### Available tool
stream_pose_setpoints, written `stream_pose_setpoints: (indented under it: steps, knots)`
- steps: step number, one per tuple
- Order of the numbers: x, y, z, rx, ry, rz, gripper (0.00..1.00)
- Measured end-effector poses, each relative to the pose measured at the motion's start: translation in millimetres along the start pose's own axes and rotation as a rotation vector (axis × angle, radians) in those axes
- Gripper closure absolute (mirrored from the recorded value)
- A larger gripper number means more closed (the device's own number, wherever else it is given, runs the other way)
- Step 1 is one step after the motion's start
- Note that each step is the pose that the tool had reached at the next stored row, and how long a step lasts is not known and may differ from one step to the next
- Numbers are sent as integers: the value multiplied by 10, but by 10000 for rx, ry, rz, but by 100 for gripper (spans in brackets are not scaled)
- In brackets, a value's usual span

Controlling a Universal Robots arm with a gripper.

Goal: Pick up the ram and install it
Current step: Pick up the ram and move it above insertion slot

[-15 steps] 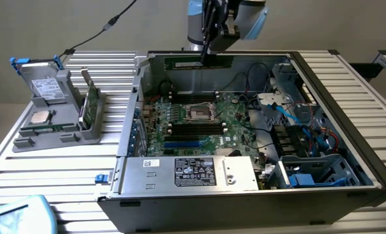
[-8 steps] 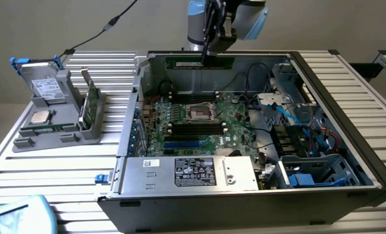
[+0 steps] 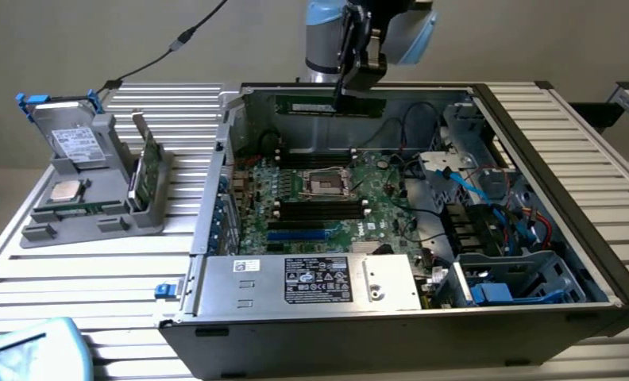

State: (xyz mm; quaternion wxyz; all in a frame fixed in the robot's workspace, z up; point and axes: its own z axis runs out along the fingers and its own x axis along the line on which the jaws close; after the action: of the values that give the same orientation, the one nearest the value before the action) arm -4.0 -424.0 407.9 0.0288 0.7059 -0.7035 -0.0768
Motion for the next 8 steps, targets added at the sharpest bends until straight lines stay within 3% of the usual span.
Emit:
stream_pose_setpoints:
  steps: [3,8]
  knots:
    - [-10,-83,44,1,-2,0,86]
    - [-11,-100,133,0,1,-16,86]
